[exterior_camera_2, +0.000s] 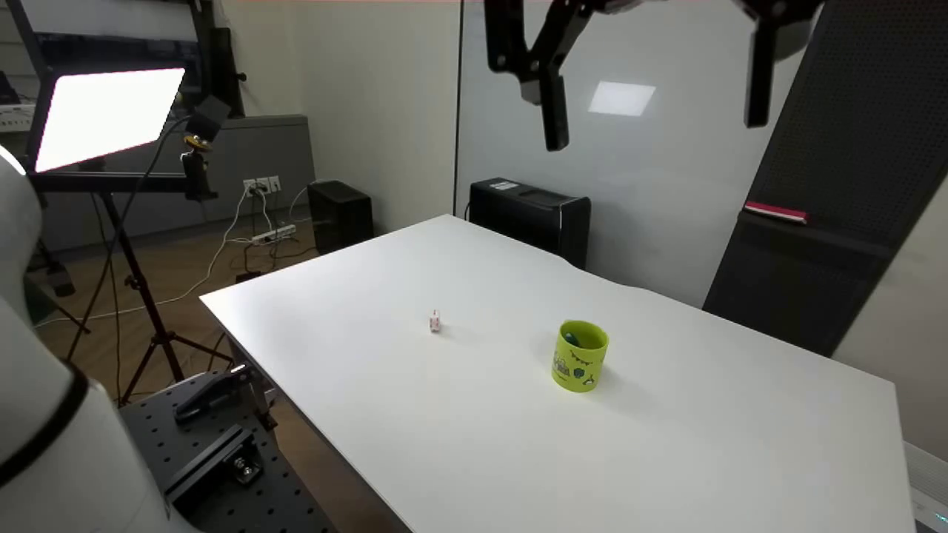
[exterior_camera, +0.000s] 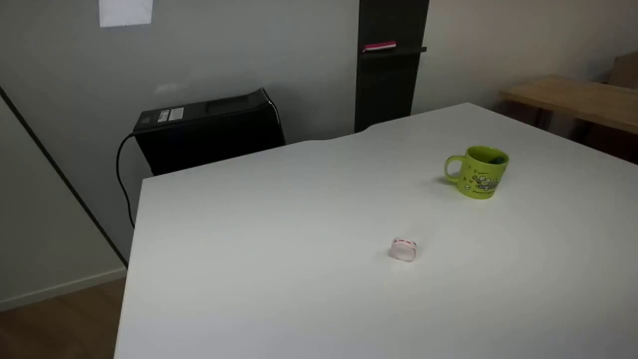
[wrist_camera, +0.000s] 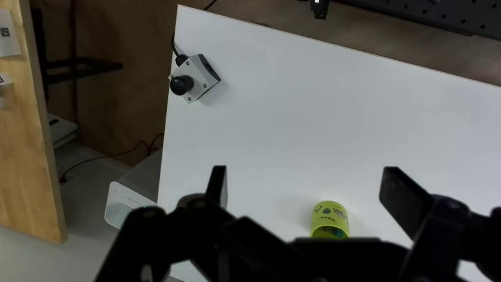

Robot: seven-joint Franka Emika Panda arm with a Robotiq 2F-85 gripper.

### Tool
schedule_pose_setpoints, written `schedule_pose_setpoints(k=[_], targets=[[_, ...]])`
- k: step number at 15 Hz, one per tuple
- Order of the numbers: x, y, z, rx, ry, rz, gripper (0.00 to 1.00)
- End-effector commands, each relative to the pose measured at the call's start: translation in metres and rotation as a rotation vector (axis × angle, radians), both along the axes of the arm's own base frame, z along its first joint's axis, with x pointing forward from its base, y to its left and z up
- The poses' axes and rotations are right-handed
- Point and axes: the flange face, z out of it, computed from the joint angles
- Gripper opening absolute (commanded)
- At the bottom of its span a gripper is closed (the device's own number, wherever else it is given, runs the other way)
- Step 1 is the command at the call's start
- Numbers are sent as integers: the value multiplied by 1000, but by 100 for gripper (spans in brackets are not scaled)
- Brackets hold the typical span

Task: Remove the marker out of the cup and put it on the table

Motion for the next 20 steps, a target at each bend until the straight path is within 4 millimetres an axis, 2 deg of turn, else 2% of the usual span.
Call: schedule_pose_setpoints(k=[1, 7, 11, 17, 20], targets=[[-4, 1, -28, 15, 59, 8, 100], [-14, 3, -88, 78, 127, 27, 100], [-7, -2, -130, 129, 133, 16, 100], [30, -13, -179, 137, 148, 19, 100], [52, -26, -207, 143, 160, 9, 100]])
